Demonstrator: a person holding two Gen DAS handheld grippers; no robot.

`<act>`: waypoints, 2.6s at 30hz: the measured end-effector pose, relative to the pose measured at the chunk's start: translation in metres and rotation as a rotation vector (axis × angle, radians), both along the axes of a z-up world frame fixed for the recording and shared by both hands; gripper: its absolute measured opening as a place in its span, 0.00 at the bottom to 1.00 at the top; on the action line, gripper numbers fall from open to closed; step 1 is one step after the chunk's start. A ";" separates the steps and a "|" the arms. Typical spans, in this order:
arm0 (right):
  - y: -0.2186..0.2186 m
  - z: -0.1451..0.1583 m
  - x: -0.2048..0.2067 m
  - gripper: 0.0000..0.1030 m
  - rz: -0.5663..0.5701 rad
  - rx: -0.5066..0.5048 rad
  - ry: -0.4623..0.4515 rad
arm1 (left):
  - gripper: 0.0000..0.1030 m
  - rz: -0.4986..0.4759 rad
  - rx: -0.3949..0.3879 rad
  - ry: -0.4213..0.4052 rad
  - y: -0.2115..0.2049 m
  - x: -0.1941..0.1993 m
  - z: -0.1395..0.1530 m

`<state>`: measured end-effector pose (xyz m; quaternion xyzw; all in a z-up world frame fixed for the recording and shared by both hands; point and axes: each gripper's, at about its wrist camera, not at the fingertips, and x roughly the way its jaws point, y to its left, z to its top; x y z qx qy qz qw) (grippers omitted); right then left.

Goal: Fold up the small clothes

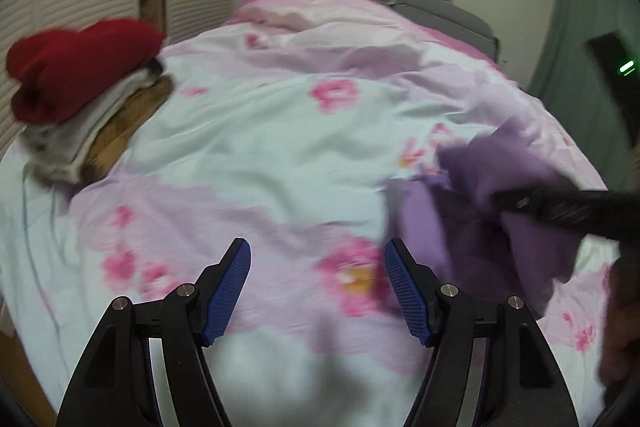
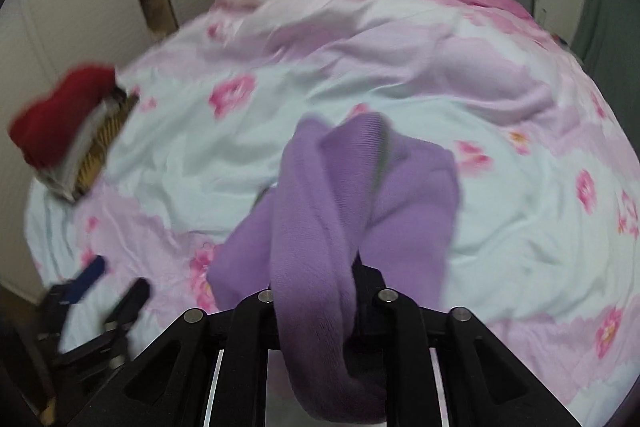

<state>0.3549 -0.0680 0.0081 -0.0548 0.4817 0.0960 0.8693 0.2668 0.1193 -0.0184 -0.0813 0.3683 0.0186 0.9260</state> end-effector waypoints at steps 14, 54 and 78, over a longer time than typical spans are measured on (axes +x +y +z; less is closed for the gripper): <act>0.020 -0.006 -0.005 0.68 0.066 0.214 -0.010 | 0.67 -0.022 -0.028 -0.012 0.016 -0.010 -0.003; -0.065 0.023 -0.021 0.67 0.339 0.099 -0.257 | 0.68 -0.117 -0.036 -0.046 -0.095 0.012 -0.035; 0.036 -0.037 0.059 0.01 1.053 -0.286 -0.022 | 0.31 -0.033 -0.233 -0.126 -0.087 -0.002 -0.044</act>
